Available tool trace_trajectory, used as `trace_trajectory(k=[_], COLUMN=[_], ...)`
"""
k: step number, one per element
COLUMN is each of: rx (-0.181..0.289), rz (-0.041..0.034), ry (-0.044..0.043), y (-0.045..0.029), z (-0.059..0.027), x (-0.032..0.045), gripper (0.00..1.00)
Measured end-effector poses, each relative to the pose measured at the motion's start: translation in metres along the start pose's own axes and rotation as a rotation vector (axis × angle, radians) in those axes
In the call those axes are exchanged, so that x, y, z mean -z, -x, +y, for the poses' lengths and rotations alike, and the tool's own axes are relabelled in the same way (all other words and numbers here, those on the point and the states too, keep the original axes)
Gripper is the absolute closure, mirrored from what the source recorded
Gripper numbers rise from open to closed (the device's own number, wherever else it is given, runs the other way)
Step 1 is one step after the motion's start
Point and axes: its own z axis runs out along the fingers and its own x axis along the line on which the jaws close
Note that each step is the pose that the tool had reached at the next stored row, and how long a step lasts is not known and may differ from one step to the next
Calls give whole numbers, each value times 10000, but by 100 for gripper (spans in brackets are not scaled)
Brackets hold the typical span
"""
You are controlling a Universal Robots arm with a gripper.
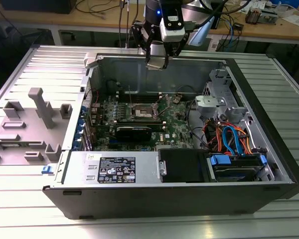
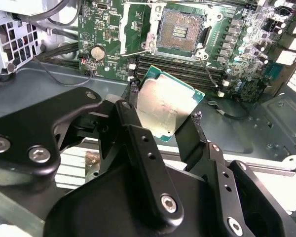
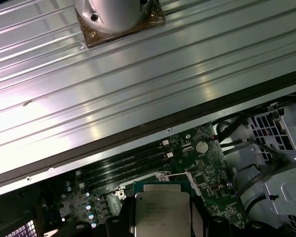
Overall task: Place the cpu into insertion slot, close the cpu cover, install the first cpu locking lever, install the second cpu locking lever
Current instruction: 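Place the cpu into insertion slot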
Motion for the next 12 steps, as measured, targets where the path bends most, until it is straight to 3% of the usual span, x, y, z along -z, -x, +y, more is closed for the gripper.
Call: trace_trajectory(k=[3,12], rx=[-90,-1102], rz=[-8,-98], ry=[3,21], y=[0,0], z=[0,-1], x=[0,-2], gripper=[45,45])
